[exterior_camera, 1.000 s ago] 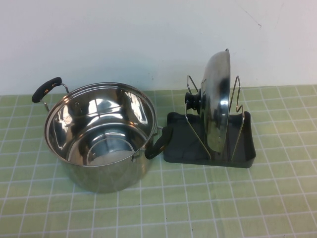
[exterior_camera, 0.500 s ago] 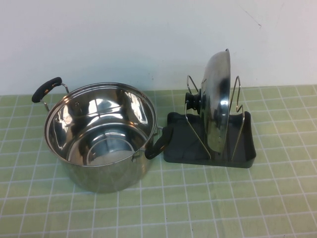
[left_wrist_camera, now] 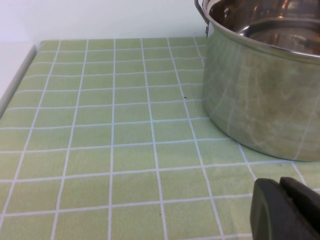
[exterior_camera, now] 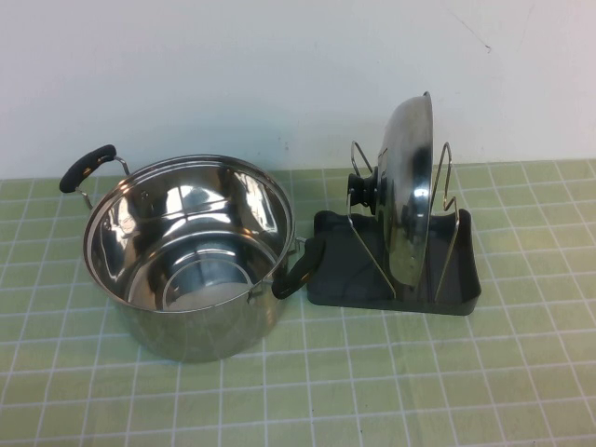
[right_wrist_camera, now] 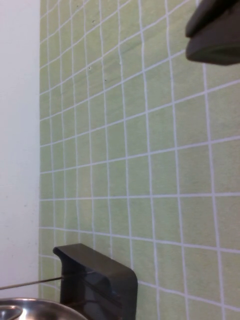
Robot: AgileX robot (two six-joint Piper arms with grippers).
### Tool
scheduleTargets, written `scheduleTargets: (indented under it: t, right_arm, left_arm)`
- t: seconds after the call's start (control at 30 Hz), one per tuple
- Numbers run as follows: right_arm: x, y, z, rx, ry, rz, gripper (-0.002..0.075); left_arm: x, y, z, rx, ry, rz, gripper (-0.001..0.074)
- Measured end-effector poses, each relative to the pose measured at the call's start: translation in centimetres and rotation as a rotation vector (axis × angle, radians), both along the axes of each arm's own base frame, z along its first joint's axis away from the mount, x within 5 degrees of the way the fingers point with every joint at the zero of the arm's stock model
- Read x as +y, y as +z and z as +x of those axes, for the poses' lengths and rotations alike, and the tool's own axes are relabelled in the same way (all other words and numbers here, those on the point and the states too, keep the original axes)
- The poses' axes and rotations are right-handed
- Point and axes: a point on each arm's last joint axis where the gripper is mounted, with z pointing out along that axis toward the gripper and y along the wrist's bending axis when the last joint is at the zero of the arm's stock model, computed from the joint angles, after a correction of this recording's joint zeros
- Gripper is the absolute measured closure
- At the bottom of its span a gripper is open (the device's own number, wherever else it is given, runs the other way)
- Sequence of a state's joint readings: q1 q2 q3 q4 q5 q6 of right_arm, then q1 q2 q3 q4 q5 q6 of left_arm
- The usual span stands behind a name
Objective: Put pot lid on rack
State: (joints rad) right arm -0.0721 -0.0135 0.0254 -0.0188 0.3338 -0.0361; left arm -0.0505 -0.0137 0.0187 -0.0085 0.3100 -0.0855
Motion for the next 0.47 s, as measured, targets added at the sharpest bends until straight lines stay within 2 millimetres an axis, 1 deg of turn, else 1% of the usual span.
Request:
scheduleTargets:
  t: [0.47]
  right_arm:
    - [0.00, -0.08, -0.03, 0.009, 0.000, 0.001, 0.0727]
  left_arm:
    - [0.00, 0.00, 0.00, 0.000, 0.000, 0.000, 0.0737]
